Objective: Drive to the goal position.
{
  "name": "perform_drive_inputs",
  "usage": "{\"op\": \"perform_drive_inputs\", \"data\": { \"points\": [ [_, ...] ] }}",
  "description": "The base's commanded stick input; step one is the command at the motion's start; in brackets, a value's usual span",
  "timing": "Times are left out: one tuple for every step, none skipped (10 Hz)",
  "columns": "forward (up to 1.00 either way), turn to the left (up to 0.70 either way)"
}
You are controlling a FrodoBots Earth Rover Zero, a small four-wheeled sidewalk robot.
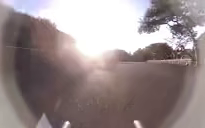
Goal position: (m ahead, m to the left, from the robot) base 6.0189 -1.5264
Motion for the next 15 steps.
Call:
{"op": "perform_drive_inputs", "data": {
  "points": [
    [0.7,-0.28],
    [0.7,-0.28],
    [0.7,-0.28],
    [0.7,-0.28],
    [0.7,-0.28],
    [0.7,-0.28],
    [0.7,-0.28],
    [0.7,-0.28],
    [0.7,-0.28],
    [0.7,-0.28],
    [0.7,-0.28],
    [0.7,-0.28],
    [0.7,-0.28],
    [0.7,-0.18],
    [0.7,-0.08]
  ]
}}
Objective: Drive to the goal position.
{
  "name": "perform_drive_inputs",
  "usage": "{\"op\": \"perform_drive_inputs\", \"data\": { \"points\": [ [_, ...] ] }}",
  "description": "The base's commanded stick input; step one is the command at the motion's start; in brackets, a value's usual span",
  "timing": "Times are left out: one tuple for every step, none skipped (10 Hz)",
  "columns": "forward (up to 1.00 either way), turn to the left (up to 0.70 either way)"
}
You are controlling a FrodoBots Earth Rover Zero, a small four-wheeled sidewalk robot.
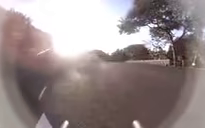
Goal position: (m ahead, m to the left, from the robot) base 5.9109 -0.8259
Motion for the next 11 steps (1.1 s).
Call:
{"op": "perform_drive_inputs", "data": {
  "points": [
    [0.7,0.03],
    [0.7,0.03],
    [0.7,0.03],
    [0.7,0.03],
    [0.7,0.03],
    [0.7,0.03],
    [0.7,0.03],
    [0.7,0.03],
    [0.7,0.03],
    [0.7,0.03],
    [0.7,0.03]
  ]
}}
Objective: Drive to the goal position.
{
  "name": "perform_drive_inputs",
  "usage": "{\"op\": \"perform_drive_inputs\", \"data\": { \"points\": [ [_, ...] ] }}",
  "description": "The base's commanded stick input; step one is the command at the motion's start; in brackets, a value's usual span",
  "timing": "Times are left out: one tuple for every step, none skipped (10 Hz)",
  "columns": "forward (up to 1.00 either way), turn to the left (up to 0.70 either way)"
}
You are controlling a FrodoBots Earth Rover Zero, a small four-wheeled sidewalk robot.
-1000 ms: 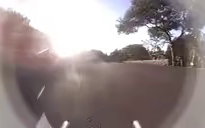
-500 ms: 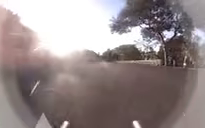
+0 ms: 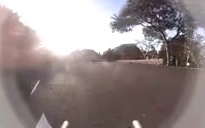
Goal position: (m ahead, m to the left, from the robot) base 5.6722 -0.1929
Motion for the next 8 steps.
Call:
{"op": "perform_drive_inputs", "data": {
  "points": [
    [0.7,0.03],
    [0.7,0.03],
    [0.7,0.03],
    [0.7,0.03],
    [0.7,0.03],
    [0.7,0.03],
    [0.7,0.03],
    [0.7,0.03]
  ]
}}
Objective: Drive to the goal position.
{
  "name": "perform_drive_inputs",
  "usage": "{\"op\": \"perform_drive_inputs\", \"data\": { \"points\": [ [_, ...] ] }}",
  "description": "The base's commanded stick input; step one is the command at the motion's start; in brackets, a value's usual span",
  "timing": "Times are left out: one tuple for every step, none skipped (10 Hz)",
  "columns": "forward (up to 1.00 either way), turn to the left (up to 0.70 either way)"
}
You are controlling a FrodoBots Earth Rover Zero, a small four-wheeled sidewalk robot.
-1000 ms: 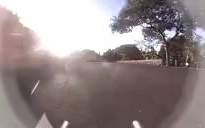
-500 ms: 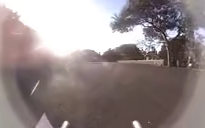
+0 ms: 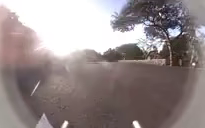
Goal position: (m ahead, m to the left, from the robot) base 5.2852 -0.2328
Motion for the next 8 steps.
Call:
{"op": "perform_drive_inputs", "data": {
  "points": [
    [0.7,0.03],
    [0.7,0.03],
    [0.7,0.03],
    [0.7,0.03],
    [0.7,0.03],
    [0.7,0.03],
    [0.7,0.03],
    [0.7,0.03]
  ]
}}
